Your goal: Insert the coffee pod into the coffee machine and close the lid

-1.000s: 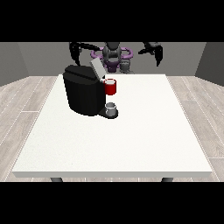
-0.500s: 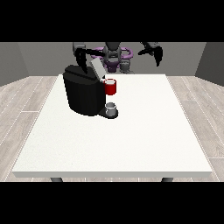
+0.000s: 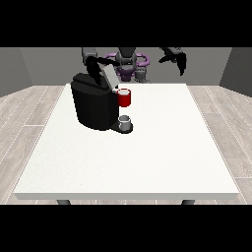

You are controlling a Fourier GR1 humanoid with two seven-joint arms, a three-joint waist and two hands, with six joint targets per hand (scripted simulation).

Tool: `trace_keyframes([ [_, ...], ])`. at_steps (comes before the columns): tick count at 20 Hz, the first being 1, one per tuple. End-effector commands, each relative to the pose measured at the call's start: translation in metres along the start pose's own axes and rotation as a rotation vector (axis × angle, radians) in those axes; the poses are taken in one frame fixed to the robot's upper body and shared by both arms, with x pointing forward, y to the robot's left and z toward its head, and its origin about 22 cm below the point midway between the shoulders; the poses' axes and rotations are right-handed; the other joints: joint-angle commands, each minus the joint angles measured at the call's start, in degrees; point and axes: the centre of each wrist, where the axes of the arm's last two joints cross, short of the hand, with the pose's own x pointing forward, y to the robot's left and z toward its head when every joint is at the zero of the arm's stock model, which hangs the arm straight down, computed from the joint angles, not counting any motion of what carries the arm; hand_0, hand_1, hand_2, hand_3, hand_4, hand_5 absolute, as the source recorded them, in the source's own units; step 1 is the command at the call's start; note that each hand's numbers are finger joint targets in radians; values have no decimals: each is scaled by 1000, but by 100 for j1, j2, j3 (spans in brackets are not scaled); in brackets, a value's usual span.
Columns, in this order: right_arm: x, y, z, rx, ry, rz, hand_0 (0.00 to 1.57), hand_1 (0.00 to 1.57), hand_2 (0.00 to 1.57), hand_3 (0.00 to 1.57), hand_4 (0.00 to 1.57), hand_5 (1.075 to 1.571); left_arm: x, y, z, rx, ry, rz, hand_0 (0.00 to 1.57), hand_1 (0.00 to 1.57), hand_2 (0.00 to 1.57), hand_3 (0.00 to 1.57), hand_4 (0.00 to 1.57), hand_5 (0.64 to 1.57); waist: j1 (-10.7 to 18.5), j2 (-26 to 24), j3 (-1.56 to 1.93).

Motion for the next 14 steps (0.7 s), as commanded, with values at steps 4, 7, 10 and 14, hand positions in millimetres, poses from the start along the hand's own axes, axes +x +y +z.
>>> trace_keyframes([
  [4, 18, 21, -13, 38, -26, 61, 0, 0, 0, 0, 200, 1571, 8, 6, 4, 38, 16, -23, 0, 0, 0, 0, 352, 1571, -34, 81, 3],
  [7, 66, 28, -30, 66, -109, 109, 0, 0, 0, 0, 118, 1571, 14, -11, -12, 13, -35, -62, 0, 0, 0, 0, 348, 1571, 77, 397, 3],
  [10, 69, 44, -28, 98, -119, 139, 0, 0, 0, 0, 103, 1571, -3, -14, -2, 28, 3, -51, 0, 0, 0, 0, 360, 1571, 35, 348, 2],
  [14, 66, 47, -31, 70, -120, 134, 0, 0, 0, 0, 0, 1571, 20, 4, -7, -36, -25, -42, 0, 0, 0, 0, 380, 1571, 418, 404, 3],
])
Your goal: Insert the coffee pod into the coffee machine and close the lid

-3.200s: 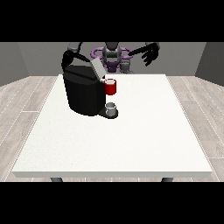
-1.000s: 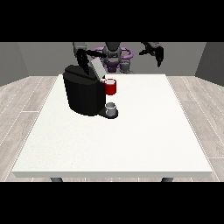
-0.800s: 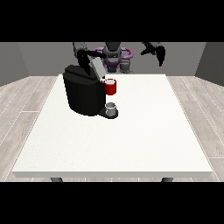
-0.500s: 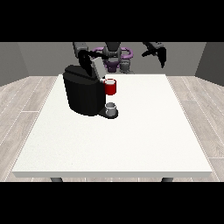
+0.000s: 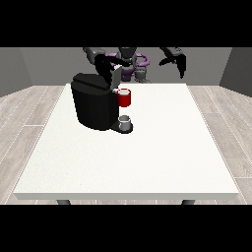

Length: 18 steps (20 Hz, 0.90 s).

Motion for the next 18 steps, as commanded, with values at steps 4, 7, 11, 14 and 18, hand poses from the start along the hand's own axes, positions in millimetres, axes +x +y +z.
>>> trace_keyframes([
  [4, 34, 42, -6, 110, -115, 44, 0, 0, 0, 0, 0, 1571, 13, 13, -13, -4, -5, -11, 0, 0, 0, 0, 330, 1571, 185, 93, -31],
  [7, 56, 35, -7, 93, -153, 122, 0, 0, 0, 0, 87, 1571, 4, -2, -10, -10, -1, -11, 0, 0, 0, 0, 383, 1571, 343, 127, -33],
  [11, 83, 30, -10, 40, -198, 168, 0, 0, 0, 0, 300, 1571, 19, -7, -22, -55, -74, -34, 0, 0, 0, 0, 331, 1571, 675, 382, -31],
  [14, 100, 25, -10, 2, -194, 168, 0, 0, 0, 0, 241, 1571, 23, -12, -28, -83, -94, -14, 0, 0, 0, 0, 386, 1571, 880, 517, -30],
  [18, 104, 17, -3, -6, -199, 161, 0, 0, 0, 0, 102, 1571, 27, -15, -31, -79, -116, -9, 0, 0, 0, 0, 438, 1571, 1015, 651, -24],
])
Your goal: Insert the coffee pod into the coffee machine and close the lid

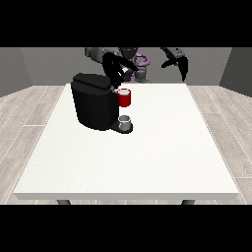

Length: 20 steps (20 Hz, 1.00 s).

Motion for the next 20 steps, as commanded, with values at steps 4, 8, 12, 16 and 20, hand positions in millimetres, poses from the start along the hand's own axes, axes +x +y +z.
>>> trace_keyframes([
  [4, 71, 21, 10, 65, -277, 35, 0, 0, 0, 0, 53, 1571, 14, -8, -14, -74, -58, -8, 0, 0, 0, 0, 429, 1571, 918, 243, -160],
  [8, 91, 8, 9, 48, -357, 49, 0, 0, 0, 0, 0, 1571, 20, -17, -19, -102, -90, 21, 0, 0, 0, 0, 444, 1571, 1015, 440, -162],
  [12, 93, 31, 4, 71, -433, 74, 0, 0, 0, 0, 0, 1571, 44, -11, -34, -77, -160, -20, 0, 0, 0, 0, 395, 1571, 1025, 832, -162],
  [16, 125, 13, -7, 30, -435, 39, 0, 0, 0, 0, 0, 1571, 52, 2, -35, -99, -171, -23, 0, 0, 0, 0, 362, 1571, 1234, 940, -164],
  [20, 139, 24, -9, 62, -453, -15, 0, 0, 0, 0, 0, 1571, 54, 3, -39, -93, -191, -34, 0, 0, 0, 0, 215, 1571, 1257, 1175, -164],
])
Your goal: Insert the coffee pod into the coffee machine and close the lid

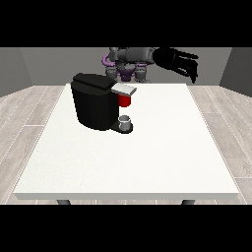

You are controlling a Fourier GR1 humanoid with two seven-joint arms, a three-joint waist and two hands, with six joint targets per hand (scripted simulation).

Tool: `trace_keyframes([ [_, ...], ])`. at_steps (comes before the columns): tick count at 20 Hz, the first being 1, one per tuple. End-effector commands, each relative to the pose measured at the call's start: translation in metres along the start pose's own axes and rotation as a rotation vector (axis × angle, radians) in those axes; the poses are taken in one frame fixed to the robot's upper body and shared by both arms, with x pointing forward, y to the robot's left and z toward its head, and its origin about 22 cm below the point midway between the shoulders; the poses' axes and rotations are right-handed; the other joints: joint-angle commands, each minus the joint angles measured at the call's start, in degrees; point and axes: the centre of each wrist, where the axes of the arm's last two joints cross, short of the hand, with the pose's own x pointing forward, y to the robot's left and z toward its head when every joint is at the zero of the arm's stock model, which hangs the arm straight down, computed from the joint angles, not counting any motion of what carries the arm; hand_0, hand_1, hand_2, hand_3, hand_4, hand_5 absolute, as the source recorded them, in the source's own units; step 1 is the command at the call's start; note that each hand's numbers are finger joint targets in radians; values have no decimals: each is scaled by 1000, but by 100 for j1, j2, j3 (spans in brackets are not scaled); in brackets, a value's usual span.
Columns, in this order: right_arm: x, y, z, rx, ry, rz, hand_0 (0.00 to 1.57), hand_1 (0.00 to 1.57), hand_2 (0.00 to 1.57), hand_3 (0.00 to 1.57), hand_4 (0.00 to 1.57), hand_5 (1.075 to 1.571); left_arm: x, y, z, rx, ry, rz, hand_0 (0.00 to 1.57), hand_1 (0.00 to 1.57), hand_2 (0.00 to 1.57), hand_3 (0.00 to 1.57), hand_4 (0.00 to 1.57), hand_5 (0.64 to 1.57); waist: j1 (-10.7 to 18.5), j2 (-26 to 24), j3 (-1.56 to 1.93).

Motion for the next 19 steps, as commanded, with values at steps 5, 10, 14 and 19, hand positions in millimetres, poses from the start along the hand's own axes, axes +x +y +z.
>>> trace_keyframes([
  [5, 7, 9, -16, 8, -5, -47, 0, 0, 0, 0, 101, 1571, 8, 18, -1, -10, 11, -3, 0, 0, 0, 0, 297, 1571, 0, 67, -3],
  [10, -25, 40, -2, 63, -40, -74, 0, 0, 0, 0, 0, 1571, -17, 8, 28, 17, 38, 38, 0, 0, 0, 0, 347, 1571, -247, -180, -3],
  [14, -30, 87, 16, 145, -123, -131, 0, 0, 0, 0, 172, 1571, -25, 23, 39, 46, 77, 31, 0, 0, 0, 0, 248, 1571, -564, -457, -2],
  [19, -74, 131, 63, 280, -55, -224, 0, 0, 0, 0, 259, 1571, -58, 18, 70, 129, 227, 52, 0, 0, 0, 0, 266, 1571, -1195, -1192, -1],
])
